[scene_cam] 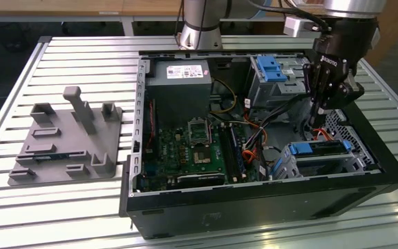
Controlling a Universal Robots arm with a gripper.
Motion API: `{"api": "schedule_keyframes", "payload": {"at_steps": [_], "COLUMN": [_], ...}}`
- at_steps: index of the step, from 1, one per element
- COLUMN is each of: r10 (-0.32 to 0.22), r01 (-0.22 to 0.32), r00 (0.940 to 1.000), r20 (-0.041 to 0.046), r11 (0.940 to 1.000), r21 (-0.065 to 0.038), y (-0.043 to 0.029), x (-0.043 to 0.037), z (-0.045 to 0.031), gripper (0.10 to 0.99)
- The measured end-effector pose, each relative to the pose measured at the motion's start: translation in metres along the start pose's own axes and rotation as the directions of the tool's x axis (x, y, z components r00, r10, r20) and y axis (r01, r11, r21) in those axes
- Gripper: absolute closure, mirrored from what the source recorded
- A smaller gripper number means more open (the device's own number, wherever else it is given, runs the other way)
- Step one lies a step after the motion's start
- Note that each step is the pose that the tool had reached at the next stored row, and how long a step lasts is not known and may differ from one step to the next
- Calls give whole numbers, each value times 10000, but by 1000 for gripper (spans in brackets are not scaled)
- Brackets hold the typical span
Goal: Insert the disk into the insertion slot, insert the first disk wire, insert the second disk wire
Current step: 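Insert the second disk wire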
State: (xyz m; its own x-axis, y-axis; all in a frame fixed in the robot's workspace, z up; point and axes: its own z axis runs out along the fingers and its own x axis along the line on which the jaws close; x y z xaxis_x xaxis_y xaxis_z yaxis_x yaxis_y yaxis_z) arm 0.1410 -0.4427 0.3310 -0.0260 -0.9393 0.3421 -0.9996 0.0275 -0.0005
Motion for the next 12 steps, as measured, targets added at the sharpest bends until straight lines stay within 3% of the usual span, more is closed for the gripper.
{"api": "schedule_keyframes", "payload": {"at_steps": [2,4,12], "r10": [-1,-3,-5], "r01": [1,3,6], "r00": [9998,9995,9987], "r20": [197,307,501], "r11": [10000,10000,10000], "r21": [-5,-8,-17], "y": [-1,-2,-6], "x": [31,66,227], "z": [9,12,2], "gripper": [941,941,941]}}
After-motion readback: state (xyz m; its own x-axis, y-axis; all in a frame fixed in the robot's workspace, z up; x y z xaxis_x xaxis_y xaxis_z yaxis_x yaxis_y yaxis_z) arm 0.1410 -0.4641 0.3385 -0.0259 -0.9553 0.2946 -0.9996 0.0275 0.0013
